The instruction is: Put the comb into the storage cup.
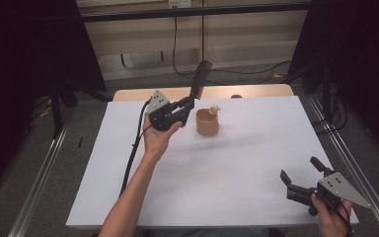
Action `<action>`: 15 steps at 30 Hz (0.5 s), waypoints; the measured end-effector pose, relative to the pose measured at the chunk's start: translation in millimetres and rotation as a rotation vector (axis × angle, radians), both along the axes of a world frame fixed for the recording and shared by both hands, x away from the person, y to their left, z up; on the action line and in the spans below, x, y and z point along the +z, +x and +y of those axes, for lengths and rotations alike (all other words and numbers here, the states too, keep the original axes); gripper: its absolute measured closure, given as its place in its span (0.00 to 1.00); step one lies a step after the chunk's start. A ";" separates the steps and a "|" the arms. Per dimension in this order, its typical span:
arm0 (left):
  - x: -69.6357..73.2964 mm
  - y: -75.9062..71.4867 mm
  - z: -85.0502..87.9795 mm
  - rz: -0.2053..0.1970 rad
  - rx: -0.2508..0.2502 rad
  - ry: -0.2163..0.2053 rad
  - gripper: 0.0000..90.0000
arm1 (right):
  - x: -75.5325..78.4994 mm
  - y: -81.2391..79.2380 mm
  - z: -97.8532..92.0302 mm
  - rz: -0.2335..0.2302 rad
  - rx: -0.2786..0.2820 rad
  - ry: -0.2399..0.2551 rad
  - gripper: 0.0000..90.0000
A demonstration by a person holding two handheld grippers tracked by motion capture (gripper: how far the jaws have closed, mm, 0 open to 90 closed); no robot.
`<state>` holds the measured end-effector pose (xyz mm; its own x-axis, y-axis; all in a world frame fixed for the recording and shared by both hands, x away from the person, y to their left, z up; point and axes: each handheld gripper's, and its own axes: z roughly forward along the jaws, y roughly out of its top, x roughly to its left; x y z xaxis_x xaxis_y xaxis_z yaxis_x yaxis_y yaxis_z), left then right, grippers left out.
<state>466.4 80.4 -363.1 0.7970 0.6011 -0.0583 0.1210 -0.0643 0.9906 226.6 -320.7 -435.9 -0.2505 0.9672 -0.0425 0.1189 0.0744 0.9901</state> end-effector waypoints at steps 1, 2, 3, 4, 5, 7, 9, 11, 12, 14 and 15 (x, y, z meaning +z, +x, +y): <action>0.1 0.4 -1.6 -0.001 -0.001 0.003 0.81 | 0.0 0.0 0.0 0.000 0.000 0.000 0.00; 0.7 1.2 -4.8 -0.008 -0.003 0.006 0.81 | 0.0 0.1 -0.1 -0.001 -0.002 0.002 0.00; 1.3 1.2 -6.6 -0.010 -0.003 0.003 0.81 | 0.0 0.1 -0.2 -0.001 -0.003 0.001 0.00; 2.0 1.4 -8.2 -0.011 -0.005 0.001 0.81 | 0.0 0.2 -0.3 -0.002 -0.003 0.001 0.00; 2.0 1.4 -8.2 -0.011 -0.005 0.001 0.81 | 0.0 0.2 -0.3 -0.002 -0.003 0.001 0.00; 3.7 1.4 -11.3 -0.015 -0.010 -0.002 0.81 | 0.0 0.2 -0.4 -0.002 -0.002 0.001 0.00; 5.2 1.8 -14.0 -0.019 -0.013 -0.003 0.81 | -0.1 0.2 -0.2 -0.002 -0.001 0.001 0.00; 7.4 3.5 -18.0 -0.024 -0.013 0.000 0.81 | 0.0 0.1 -0.1 -0.002 0.001 0.002 0.00; 7.4 3.5 -18.0 -0.024 -0.013 0.000 0.81 | 0.0 0.1 -0.1 -0.002 0.001 0.002 0.00; 8.9 4.9 -20.9 -0.026 -0.013 -0.003 0.81 | -0.1 0.1 -0.3 -0.002 0.000 0.003 0.00; 10.4 6.3 -23.6 -0.030 -0.013 -0.005 0.81 | -0.1 0.2 -0.4 -0.001 0.000 0.004 0.00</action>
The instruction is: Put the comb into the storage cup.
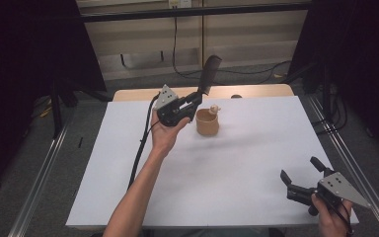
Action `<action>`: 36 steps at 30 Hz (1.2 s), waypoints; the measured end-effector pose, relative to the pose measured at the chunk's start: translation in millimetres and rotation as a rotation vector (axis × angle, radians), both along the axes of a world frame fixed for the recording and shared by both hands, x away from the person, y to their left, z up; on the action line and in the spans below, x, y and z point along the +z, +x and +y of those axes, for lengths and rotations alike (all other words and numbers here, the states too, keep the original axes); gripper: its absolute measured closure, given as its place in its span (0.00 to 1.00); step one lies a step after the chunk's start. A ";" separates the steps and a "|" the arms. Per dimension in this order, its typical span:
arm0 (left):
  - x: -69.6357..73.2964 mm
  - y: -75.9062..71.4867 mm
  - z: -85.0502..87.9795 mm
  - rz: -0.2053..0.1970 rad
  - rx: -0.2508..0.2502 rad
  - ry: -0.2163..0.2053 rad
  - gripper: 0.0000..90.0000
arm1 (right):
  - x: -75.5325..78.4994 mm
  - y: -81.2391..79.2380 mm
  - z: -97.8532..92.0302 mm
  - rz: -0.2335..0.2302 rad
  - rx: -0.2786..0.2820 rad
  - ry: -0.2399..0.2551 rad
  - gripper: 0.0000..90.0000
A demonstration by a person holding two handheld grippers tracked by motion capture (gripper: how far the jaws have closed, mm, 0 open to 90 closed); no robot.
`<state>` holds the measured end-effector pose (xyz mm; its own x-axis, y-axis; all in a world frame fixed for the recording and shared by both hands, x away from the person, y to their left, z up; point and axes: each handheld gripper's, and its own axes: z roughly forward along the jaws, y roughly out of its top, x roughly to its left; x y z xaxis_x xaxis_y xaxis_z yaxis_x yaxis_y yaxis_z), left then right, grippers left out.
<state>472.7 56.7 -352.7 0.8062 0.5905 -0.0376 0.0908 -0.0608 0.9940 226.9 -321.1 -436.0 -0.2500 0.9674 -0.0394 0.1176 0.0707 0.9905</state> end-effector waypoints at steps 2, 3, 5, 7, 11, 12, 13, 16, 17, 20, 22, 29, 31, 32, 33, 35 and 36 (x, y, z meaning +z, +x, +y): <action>0.4 0.7 -1.4 -0.002 -0.004 -0.004 0.81 | 0.0 0.1 0.0 -0.001 0.001 -0.001 0.00; 0.8 1.1 -2.8 -0.003 -0.006 -0.001 0.81 | -0.1 0.2 0.0 -0.001 0.001 -0.002 0.00; 1.2 1.6 -4.9 -0.008 -0.008 -0.007 0.81 | -0.1 0.1 0.1 -0.002 0.003 -0.003 0.00; 1.8 3.0 -8.1 -0.016 -0.010 0.005 0.81 | 0.0 -0.2 -0.2 -0.001 0.003 -0.001 0.00; 2.2 6.4 -11.2 -0.020 -0.007 0.008 0.81 | 0.0 -0.3 -0.4 -0.001 0.003 -0.002 0.00; 2.2 7.9 -12.3 -0.022 -0.006 0.011 0.81 | -0.1 -0.5 -0.3 -0.001 0.004 -0.002 0.00; 2.7 10.1 -15.9 -0.020 0.001 0.002 0.81 | -0.1 -0.2 -0.1 -0.003 0.006 -0.002 0.00; 4.4 12.4 -18.0 -0.028 -0.002 0.009 0.81 | -0.1 -0.4 0.3 -0.002 0.008 0.000 0.00; 5.0 13.2 -19.9 -0.026 0.001 -0.001 0.81 | 0.0 -0.4 0.1 -0.003 0.006 -0.001 0.00; 6.6 15.5 -24.9 -0.032 -0.002 0.006 0.81 | -0.2 -0.2 -0.5 -0.002 0.005 0.003 0.00; 6.4 16.7 -27.5 -0.034 -0.002 0.006 0.81 | -0.1 -0.7 -0.4 -0.002 0.008 0.001 0.00; 2.8 22.4 -35.7 -0.028 -0.001 -0.001 0.81 | -0.2 -1.1 -0.1 0.001 0.007 0.002 0.00; 1.8 22.8 -36.6 -0.025 0.001 -0.005 0.81 | -0.3 -1.0 -0.1 0.001 0.008 0.002 0.00; 0.8 23.3 -37.4 -0.026 0.000 -0.001 0.81 | -0.2 -1.1 -0.1 0.002 0.008 0.000 0.00; -0.1 23.7 -38.2 -0.030 0.001 0.005 0.81 | -0.2 -1.1 -0.1 0.002 0.008 0.000 0.00; -1.9 24.4 -39.0 -0.029 0.004 0.002 0.81 | -0.2 -1.3 0.1 0.002 0.009 0.001 0.00; -2.6 25.3 -38.5 -0.023 0.003 -0.001 0.81 | -0.3 -1.5 0.0 0.002 0.007 0.001 0.00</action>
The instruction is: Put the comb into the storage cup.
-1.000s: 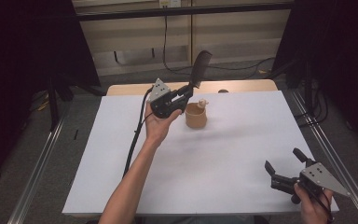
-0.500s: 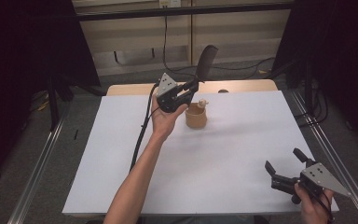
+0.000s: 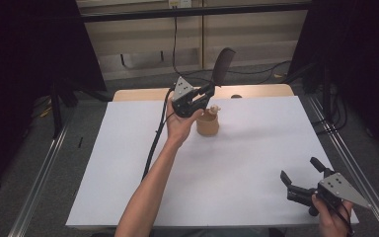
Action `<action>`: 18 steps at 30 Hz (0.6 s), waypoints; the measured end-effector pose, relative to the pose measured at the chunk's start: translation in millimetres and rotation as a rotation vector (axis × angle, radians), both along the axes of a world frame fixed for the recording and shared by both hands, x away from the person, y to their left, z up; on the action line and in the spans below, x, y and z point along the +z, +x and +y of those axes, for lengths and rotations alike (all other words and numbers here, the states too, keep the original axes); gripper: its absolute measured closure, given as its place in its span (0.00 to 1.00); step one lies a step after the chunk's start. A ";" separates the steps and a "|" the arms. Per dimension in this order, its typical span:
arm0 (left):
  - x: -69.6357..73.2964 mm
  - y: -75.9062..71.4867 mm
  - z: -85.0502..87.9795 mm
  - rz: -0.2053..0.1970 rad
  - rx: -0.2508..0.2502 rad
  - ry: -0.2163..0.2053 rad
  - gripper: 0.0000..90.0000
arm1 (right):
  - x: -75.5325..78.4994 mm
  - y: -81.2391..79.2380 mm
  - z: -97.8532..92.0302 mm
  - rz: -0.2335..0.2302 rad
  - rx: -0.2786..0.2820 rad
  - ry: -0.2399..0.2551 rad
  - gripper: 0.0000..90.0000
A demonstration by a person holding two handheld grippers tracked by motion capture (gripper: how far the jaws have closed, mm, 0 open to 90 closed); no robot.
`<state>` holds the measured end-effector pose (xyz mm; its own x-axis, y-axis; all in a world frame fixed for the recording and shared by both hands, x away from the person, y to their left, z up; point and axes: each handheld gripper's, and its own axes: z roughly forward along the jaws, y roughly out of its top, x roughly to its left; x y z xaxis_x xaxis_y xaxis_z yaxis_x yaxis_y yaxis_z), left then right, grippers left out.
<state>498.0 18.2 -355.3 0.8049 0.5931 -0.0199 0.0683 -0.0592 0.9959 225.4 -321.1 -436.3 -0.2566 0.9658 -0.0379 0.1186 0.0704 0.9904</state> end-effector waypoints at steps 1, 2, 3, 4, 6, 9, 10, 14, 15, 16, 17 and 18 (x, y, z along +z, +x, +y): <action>-0.6 0.6 0.1 0.001 0.002 -0.001 0.81 | 0.0 0.0 0.0 0.000 0.000 0.000 0.00; -1.1 1.1 0.4 0.000 0.001 0.001 0.81 | -0.1 0.2 -0.2 0.000 0.001 0.000 0.00; -1.8 1.5 0.3 0.001 -0.001 -0.004 0.81 | -0.1 0.1 -0.3 0.001 0.002 0.000 0.00; -2.4 2.1 0.5 -0.001 -0.002 0.003 0.81 | -0.1 0.1 -0.3 0.001 0.002 0.000 0.00; -4.3 3.4 0.8 -0.001 -0.002 0.006 0.81 | 0.0 0.0 0.0 -0.002 0.002 0.000 0.00; -8.4 5.9 0.8 0.003 -0.003 0.019 0.81 | -0.1 0.1 0.1 0.001 0.000 0.000 0.00; -10.4 6.7 -0.4 0.007 -0.003 0.014 0.81 | -0.1 0.1 0.1 0.001 0.000 0.000 0.00; -17.4 9.2 -1.8 0.012 -0.006 0.019 0.81 | 0.0 -0.2 0.3 -0.001 0.003 0.001 0.00; -20.7 10.4 -0.7 0.016 0.000 0.024 0.81 | -0.1 -0.3 -0.2 0.000 0.004 -0.003 0.00; -20.7 10.4 -0.7 0.016 0.000 0.024 0.81 | -0.1 -0.3 -0.2 0.000 0.004 -0.003 0.00; -23.6 11.5 0.1 0.019 0.003 0.023 0.81 | -0.2 0.0 -0.8 0.001 0.001 -0.003 0.00; -23.6 11.5 0.1 0.019 0.003 0.023 0.81 | -0.3 0.0 -0.8 -0.001 0.000 -0.001 0.00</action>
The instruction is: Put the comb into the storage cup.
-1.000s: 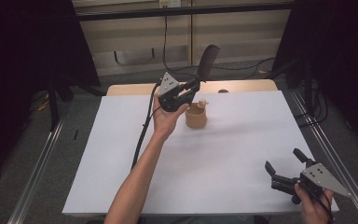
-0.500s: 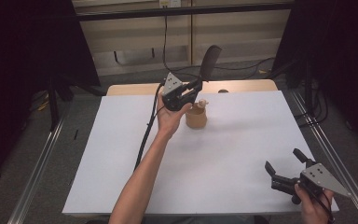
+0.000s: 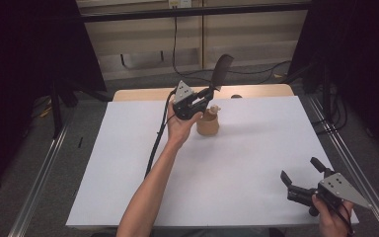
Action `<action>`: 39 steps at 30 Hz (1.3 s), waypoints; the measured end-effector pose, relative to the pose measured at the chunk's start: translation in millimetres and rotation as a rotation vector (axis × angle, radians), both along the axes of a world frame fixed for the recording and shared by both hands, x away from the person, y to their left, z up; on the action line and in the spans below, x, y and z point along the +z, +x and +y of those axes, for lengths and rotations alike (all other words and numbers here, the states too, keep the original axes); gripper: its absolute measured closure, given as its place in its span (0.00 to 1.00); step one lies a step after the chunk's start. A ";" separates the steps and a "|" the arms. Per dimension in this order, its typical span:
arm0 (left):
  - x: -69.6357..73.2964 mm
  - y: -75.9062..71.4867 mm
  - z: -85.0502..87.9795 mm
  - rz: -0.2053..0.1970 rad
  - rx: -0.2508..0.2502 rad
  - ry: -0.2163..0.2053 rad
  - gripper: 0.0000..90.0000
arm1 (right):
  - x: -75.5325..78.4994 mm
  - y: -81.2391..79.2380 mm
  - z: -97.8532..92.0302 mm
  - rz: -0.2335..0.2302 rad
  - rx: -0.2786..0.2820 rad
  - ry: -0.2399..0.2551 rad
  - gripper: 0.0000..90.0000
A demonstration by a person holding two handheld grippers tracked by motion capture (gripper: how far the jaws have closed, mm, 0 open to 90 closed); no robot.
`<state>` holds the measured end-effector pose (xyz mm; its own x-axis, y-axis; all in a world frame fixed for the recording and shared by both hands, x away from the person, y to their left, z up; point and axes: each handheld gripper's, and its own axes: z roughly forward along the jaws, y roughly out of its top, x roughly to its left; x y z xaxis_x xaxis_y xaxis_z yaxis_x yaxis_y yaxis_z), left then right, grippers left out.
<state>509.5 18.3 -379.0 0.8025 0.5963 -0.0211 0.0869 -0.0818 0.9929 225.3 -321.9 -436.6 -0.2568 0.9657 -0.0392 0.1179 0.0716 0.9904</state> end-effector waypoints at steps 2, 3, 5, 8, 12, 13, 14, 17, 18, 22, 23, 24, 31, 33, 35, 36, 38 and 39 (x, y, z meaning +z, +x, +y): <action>-3.3 1.5 2.0 0.003 0.004 0.000 0.81 | 0.1 -0.4 0.4 0.002 0.003 -0.001 0.00; -3.3 1.5 2.0 0.003 0.004 0.000 0.81 | 0.1 -0.4 0.4 0.002 0.003 -0.001 0.00; -5.8 2.9 1.2 0.008 0.007 -0.004 0.81 | 0.0 -0.1 1.0 0.002 0.001 0.000 0.00; -7.4 4.2 0.4 0.004 0.004 0.002 0.81 | 0.0 -0.1 1.0 0.002 0.001 0.000 0.00; -12.0 6.7 -2.0 0.014 0.010 -0.009 0.81 | 0.1 -0.2 0.6 0.002 0.002 0.001 0.00; -13.1 7.1 -2.2 0.014 0.009 -0.007 0.81 | 0.0 -0.2 0.3 0.001 0.004 -0.002 0.00; -14.2 7.6 -2.5 0.015 0.007 -0.002 0.81 | 0.1 -0.4 0.2 0.002 0.003 0.000 0.00; -17.3 8.4 -3.9 0.022 0.006 -0.004 0.81 | -0.1 -0.1 0.0 0.002 0.002 0.003 0.00; -18.6 9.1 -4.5 0.025 0.000 -0.001 0.81 | -0.2 -0.1 0.2 0.003 0.002 0.004 0.00; -23.3 10.3 -6.9 0.031 -0.001 -0.002 0.81 | 0.0 -0.4 0.3 0.000 0.007 0.003 0.00; -24.4 10.6 -6.9 0.027 -0.002 0.004 0.81 | 0.0 -0.4 0.1 0.000 0.006 0.003 0.00; -25.5 10.9 -7.1 0.029 -0.002 0.003 0.81 | 0.0 -0.3 -0.1 0.001 0.005 0.005 0.00; -31.9 10.3 -8.5 0.032 -0.008 0.013 0.81 | 0.0 -0.5 -0.6 0.002 0.003 0.003 0.00; -34.4 9.9 -7.5 0.036 -0.018 0.015 0.81 | 0.0 -0.6 -0.5 0.001 0.006 0.005 0.00; -34.9 9.5 -7.6 0.036 -0.019 0.016 0.81 | 0.0 -0.6 -0.5 0.001 0.006 0.005 0.00; -35.2 9.1 -7.7 0.034 -0.021 0.020 0.81 | 0.0 -0.7 -0.5 0.001 0.006 0.005 0.00; -36.3 8.6 -6.9 0.032 -0.023 0.025 0.81 | 0.2 -0.7 -0.6 0.001 0.006 0.004 0.00; -37.2 8.3 -6.2 0.036 -0.021 0.019 0.81 | 0.2 -0.9 -0.6 0.002 0.005 0.003 0.00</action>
<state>517.8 12.1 -416.2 0.8136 0.5801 -0.0394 0.1209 -0.1024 0.9874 224.4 -322.4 -436.4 -0.2614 0.9646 -0.0356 0.1193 0.0689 0.9905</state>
